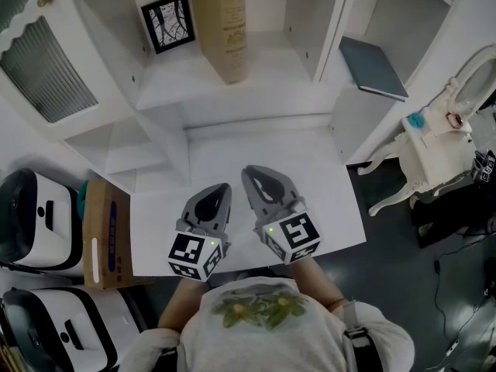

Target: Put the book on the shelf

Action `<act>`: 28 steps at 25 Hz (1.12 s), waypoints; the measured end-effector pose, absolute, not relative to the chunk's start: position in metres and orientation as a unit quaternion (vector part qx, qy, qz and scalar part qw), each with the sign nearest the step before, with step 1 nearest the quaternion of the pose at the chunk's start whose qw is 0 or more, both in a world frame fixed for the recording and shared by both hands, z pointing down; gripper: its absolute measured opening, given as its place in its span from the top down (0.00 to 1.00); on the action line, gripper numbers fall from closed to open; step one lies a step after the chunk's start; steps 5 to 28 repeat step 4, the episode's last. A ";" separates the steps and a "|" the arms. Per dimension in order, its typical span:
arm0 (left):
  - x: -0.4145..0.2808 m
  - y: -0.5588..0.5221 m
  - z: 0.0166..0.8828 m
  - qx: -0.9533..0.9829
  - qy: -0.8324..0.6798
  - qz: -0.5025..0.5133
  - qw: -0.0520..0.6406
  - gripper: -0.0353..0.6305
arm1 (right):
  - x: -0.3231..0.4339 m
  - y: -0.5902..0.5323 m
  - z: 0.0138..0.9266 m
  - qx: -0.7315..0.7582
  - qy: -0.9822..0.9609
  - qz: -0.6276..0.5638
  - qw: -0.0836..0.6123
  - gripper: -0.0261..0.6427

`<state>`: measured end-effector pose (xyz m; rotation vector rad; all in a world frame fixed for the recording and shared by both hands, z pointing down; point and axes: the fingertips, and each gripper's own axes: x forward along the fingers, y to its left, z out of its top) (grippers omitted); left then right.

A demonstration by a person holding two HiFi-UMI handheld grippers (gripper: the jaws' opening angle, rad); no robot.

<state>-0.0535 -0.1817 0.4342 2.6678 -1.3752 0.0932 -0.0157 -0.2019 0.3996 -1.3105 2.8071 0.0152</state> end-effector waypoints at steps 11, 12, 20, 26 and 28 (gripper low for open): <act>-0.055 -0.180 0.434 0.886 -0.457 0.031 0.070 0.91 | -0.018 -0.200 0.402 -0.421 0.907 0.003 0.018 0.89; -0.055 -0.180 0.434 0.886 -0.457 0.031 0.070 0.91 | -0.018 -0.200 0.402 -0.421 0.907 0.003 0.018 0.89; -0.055 -0.180 0.434 0.886 -0.457 0.031 0.070 0.91 | -0.018 -0.200 0.402 -0.421 0.907 0.003 0.018 0.89; -0.055 -0.180 0.434 0.886 -0.457 0.031 0.070 0.91 | -0.018 -0.200 0.402 -0.421 0.907 0.003 0.018 0.89; -0.055 -0.180 0.434 0.886 -0.457 0.031 0.070 0.91 | -0.018 -0.200 0.402 -0.421 0.907 0.003 0.018 0.89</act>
